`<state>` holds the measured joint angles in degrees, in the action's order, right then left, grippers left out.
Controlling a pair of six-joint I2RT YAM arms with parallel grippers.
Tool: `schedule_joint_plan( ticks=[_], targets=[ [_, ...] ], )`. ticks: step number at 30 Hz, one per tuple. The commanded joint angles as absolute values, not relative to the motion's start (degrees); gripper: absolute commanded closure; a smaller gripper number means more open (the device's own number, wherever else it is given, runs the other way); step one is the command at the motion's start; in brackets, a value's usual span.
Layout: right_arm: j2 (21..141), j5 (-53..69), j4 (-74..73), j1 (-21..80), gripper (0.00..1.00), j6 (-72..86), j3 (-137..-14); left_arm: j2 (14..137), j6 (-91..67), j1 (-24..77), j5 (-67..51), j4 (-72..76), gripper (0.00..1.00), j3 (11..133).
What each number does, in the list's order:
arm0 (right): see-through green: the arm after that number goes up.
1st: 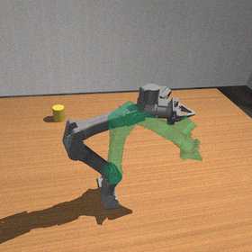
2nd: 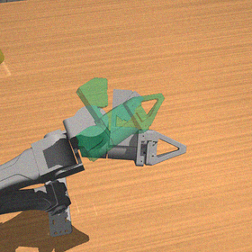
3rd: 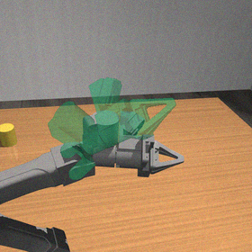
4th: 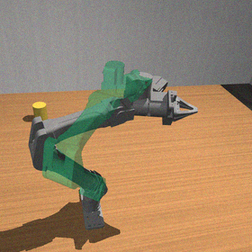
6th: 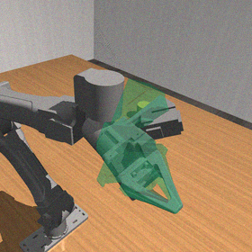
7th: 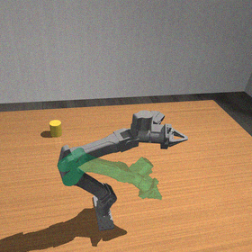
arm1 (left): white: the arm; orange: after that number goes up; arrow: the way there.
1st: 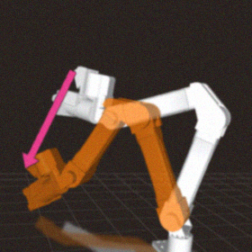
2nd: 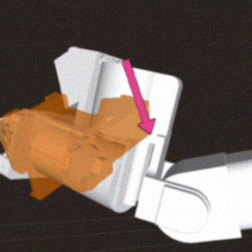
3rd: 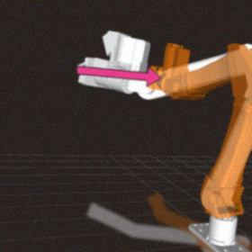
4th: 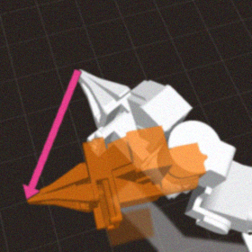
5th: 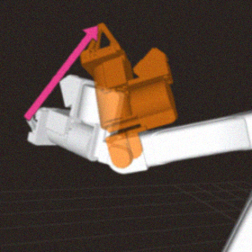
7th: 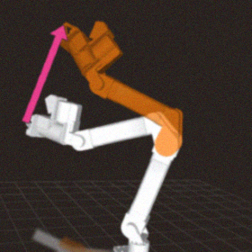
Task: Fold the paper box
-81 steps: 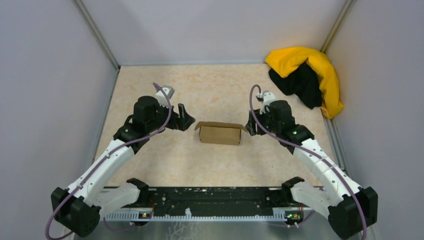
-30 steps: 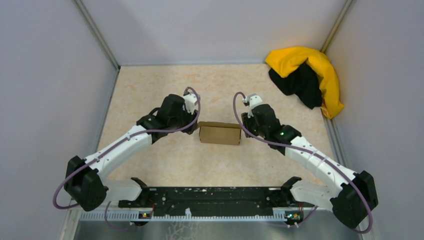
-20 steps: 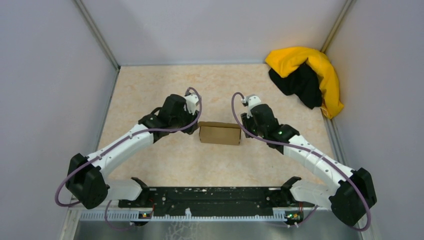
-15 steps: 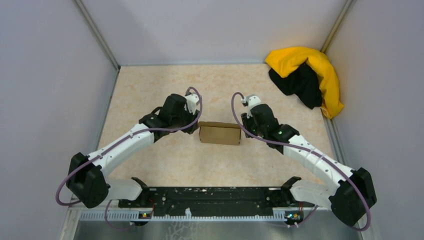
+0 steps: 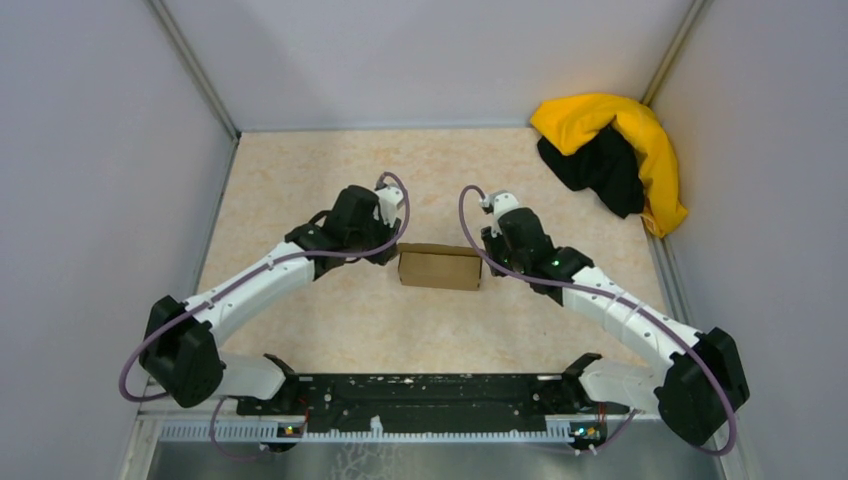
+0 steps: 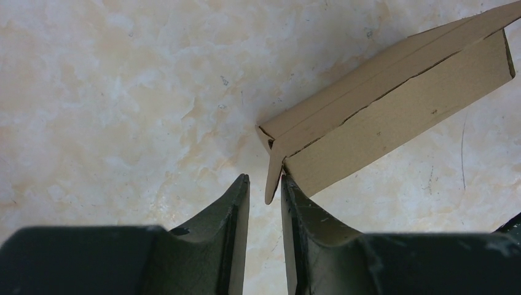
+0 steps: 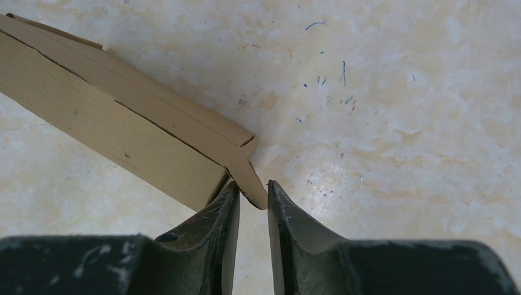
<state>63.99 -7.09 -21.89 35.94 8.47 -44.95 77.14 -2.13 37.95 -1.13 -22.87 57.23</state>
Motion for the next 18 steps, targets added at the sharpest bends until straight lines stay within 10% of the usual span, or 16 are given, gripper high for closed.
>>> schedule_joint_plan(
  ticks=[1, 18],
  targets=[
    [64.3, -7.5, -19.5, 36.5, 0.79, 8.0, -46.8, 77.8, -3.0, 38.5, -1.7, -21.8, 0.7, 59.5],
    [65.7, -3.9, -20.9, 36.6, 0.97, 10.4, -50.1, 80.5, -6.2, 39.5, -2.8, -24.9, 0.81, 63.0]
  ],
)
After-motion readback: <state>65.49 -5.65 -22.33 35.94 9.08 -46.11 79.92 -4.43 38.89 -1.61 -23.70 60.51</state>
